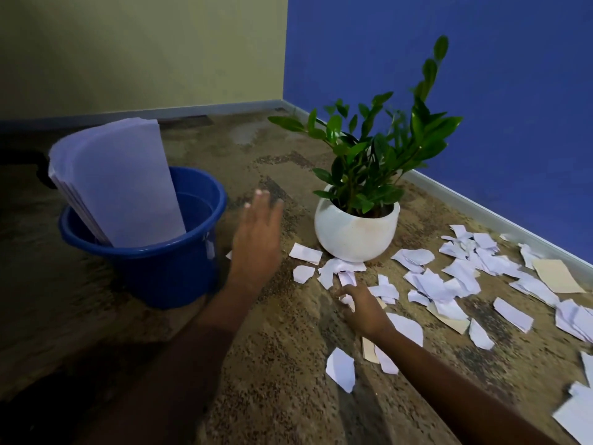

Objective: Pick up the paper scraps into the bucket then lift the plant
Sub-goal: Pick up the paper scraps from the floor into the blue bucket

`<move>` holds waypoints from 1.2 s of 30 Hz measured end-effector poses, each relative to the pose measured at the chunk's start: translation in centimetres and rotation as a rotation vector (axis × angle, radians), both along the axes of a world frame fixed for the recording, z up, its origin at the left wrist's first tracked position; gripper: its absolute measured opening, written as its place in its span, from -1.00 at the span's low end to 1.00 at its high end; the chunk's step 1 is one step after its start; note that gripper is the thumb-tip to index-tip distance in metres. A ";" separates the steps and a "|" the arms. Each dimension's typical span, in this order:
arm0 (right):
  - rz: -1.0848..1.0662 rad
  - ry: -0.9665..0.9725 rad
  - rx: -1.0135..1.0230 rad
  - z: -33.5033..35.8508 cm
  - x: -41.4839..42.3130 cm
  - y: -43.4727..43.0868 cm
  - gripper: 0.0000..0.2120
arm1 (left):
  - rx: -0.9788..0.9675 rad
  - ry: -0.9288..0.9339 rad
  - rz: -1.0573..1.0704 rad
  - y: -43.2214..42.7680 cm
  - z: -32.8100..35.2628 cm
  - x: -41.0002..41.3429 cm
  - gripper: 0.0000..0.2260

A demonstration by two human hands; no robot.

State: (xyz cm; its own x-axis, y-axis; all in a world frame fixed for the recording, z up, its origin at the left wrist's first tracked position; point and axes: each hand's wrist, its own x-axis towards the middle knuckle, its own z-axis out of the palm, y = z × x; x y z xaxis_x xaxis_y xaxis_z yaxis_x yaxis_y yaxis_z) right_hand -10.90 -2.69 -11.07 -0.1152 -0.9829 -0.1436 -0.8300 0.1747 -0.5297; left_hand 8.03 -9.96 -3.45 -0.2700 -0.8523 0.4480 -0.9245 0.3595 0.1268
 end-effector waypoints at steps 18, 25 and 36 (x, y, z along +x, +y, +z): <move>-0.096 0.309 0.399 -3.7 -4.4 5.9 -0.31 | 0.816 -0.376 -0.409 10.1 -10.2 -8.2 -0.49; -0.137 0.268 0.393 -3.5 -4.6 5.3 -0.38 | 1.012 0.033 -0.264 9.1 -10.6 -9.0 -0.60; -0.519 -0.377 0.112 -3.2 -5.8 3.6 -0.57 | 1.213 0.901 -0.062 7.5 -11.6 -12.4 -0.69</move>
